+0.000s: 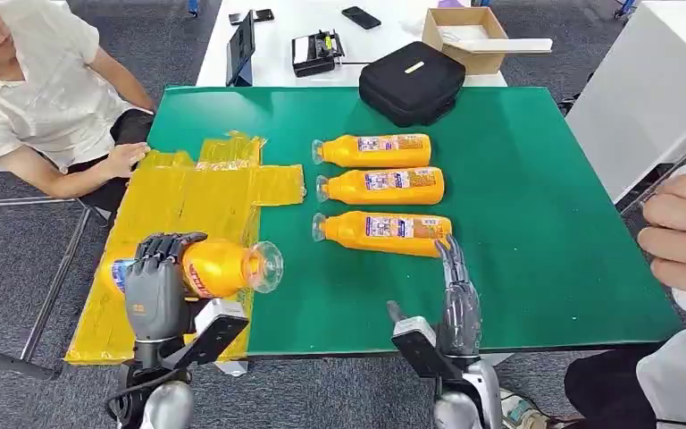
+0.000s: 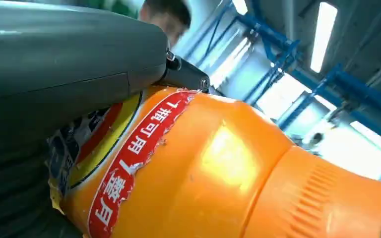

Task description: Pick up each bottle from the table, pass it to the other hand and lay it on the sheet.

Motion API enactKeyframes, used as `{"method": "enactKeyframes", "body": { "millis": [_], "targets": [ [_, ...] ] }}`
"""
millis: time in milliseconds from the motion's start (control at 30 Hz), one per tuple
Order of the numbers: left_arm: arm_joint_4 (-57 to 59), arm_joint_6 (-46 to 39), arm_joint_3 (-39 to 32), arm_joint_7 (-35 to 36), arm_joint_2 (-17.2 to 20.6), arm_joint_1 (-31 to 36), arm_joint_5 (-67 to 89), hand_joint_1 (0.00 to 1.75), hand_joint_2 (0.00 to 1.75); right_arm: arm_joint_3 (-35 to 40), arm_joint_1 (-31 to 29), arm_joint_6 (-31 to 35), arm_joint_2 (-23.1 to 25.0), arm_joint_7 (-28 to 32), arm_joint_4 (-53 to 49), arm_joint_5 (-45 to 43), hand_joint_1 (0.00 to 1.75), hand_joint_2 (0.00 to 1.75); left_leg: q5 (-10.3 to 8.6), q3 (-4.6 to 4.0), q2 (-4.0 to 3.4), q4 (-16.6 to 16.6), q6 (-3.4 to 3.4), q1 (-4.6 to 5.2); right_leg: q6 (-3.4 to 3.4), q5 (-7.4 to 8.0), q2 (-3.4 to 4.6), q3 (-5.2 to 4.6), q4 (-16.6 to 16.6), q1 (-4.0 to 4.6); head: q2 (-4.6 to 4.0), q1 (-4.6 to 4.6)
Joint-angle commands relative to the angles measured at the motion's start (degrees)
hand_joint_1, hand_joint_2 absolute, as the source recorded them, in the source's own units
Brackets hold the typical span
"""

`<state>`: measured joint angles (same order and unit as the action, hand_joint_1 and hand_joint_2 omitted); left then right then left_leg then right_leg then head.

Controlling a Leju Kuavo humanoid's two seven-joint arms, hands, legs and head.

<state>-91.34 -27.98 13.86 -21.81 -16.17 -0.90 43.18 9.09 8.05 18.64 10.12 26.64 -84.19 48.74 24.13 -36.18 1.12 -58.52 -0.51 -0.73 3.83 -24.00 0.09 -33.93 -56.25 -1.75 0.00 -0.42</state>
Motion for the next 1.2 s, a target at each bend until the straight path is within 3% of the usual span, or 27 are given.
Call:
{"method": "enactKeyframes", "body": {
  "millis": [33,233,267,367,900,933,1000,1200],
  "targets": [
    [15.96,1.53,-8.01,9.03,6.47,7.98,28.06,1.75,1.75,-3.3,-3.7,-3.56,0.67,4.39,0.74,-2.97,0.0,1.75,0.03,0.3,-0.1,0.12,0.01,0.01,-0.2,-0.03,0.01,0.26,0.09,0.03,0.0,0.0],
    [26.58,2.63,-6.61,11.32,7.85,9.64,34.64,1.75,1.75,-3.21,-3.33,-4.58,0.68,5.8,1.63,-5.5,0.0,1.75,0.01,0.35,-0.07,0.16,0.0,0.02,-0.15,-0.01,0.0,0.32,0.14,0.01,0.0,0.0],
    [27.76,2.73,-6.32,11.71,8.0,9.58,35.56,1.75,1.75,-2.98,-2.89,-4.92,0.42,6.01,0.95,-5.52,0.0,1.75,0.09,0.66,-0.2,0.24,-0.01,-0.02,-0.33,-0.05,0.05,0.64,0.25,0.09,0.0,0.0],
    [30.56,1.98,-5.73,12.9,8.37,9.88,37.64,1.75,1.75,-2.35,-1.89,-5.57,0.03,6.15,0.02,-5.17,0.0,1.75,0.02,0.23,-0.06,0.11,0.0,0.01,-0.12,-0.02,0.01,0.21,0.09,0.01,0.0,0.0],
    [30.75,1.95,-5.68,12.99,8.36,10.02,37.73,1.75,1.75,-2.18,-1.64,-5.5,0.22,6.14,-0.03,-5.17,0.0,1.75,0.03,0.14,-0.06,0.04,0.0,-0.01,-0.12,-0.03,-0.01,0.12,0.04,0.03,0.0,0.0],
    [30.75,1.95,-5.68,12.99,8.36,10.02,37.73,1.75,1.75,-2.18,-1.64,-5.5,0.22,6.14,-0.03,-5.17,0.0,1.75,0.16,0.46,-0.16,0.05,-0.01,-0.05,-0.31,-0.13,0.01,0.44,0.09,0.11,0.0,0.0],
    [32.28,3.59,-6.48,14.47,8.4,11.0,38.33,1.75,1.75,-1.68,-1.52,-5.56,0.13,6.34,0.17,-5.02,0.0,1.75,0.01,0.11,-0.03,0.05,0.01,-0.01,-0.12,-0.02,-0.03,0.09,0.04,0.03,0.0,0.0],
    [37.93,5.87,-9.33,17.44,8.17,13.53,40.68,1.75,1.75,-3.39,-1.44,-5.82,0.64,6.71,0.33,-6.11,0.0,1.75,0.06,0.35,-0.08,0.08,0.01,-0.04,-0.24,-0.06,-0.02,0.33,0.09,0.08,0.0,0.0]
  ]
}}
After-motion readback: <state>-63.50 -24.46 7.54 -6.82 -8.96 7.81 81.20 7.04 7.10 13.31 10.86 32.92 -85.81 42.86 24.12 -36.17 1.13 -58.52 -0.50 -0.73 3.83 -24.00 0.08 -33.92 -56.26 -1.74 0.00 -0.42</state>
